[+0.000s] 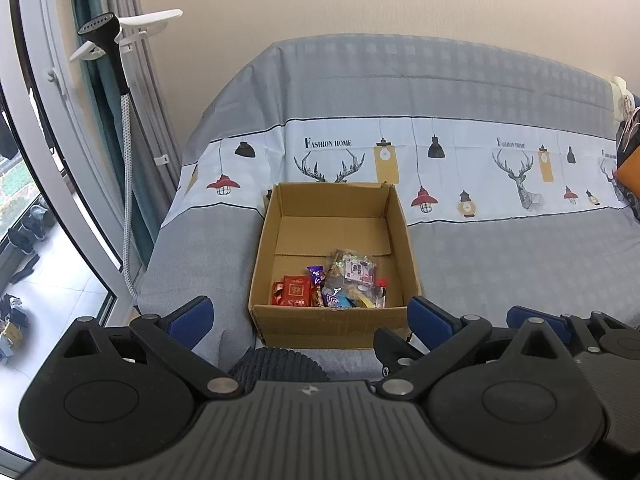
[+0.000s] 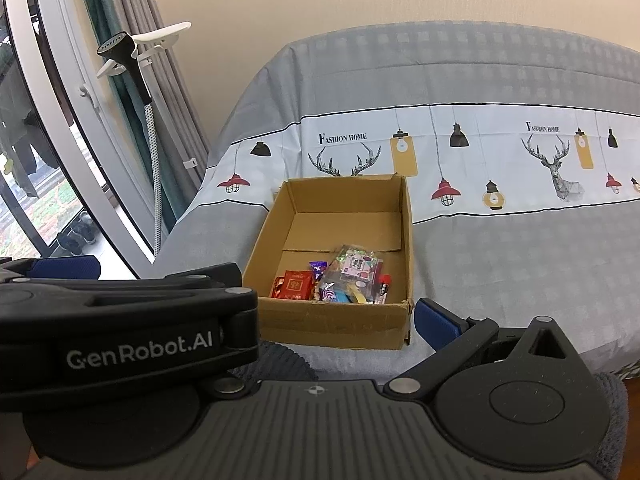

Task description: Organize snacks

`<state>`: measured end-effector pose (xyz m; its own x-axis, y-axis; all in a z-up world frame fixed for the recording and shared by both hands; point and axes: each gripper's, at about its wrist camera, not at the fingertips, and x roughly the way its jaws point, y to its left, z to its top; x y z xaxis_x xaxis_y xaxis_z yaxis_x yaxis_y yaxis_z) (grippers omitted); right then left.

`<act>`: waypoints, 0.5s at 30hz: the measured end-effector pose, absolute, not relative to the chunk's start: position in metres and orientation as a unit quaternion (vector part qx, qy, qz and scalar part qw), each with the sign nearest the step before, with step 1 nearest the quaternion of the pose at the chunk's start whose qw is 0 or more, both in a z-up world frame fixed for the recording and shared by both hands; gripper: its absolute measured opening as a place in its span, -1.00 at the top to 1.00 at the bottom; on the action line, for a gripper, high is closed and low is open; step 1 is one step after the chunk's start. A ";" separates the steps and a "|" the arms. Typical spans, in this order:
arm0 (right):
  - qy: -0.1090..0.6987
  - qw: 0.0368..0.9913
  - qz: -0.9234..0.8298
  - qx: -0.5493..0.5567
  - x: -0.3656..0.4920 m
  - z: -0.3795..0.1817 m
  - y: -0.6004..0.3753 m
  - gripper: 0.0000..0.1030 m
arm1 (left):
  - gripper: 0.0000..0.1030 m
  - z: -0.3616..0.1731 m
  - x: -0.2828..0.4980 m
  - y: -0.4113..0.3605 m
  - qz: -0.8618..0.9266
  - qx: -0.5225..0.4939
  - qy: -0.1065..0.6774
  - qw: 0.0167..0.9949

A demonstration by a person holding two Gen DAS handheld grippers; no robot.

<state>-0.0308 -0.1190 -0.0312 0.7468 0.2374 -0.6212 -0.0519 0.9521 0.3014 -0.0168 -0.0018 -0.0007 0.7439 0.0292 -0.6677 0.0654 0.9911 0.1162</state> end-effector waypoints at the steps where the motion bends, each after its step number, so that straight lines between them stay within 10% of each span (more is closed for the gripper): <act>1: 0.348 0.924 0.078 0.134 -0.031 -0.031 -0.119 -0.99 | -1.00 -0.001 -0.017 -0.002 -0.010 0.067 0.359 0.931; 15: 0.350 0.923 0.088 0.136 -0.032 -0.033 -0.119 -0.99 | -1.00 -0.001 -0.018 -0.001 -0.005 0.067 0.360 0.930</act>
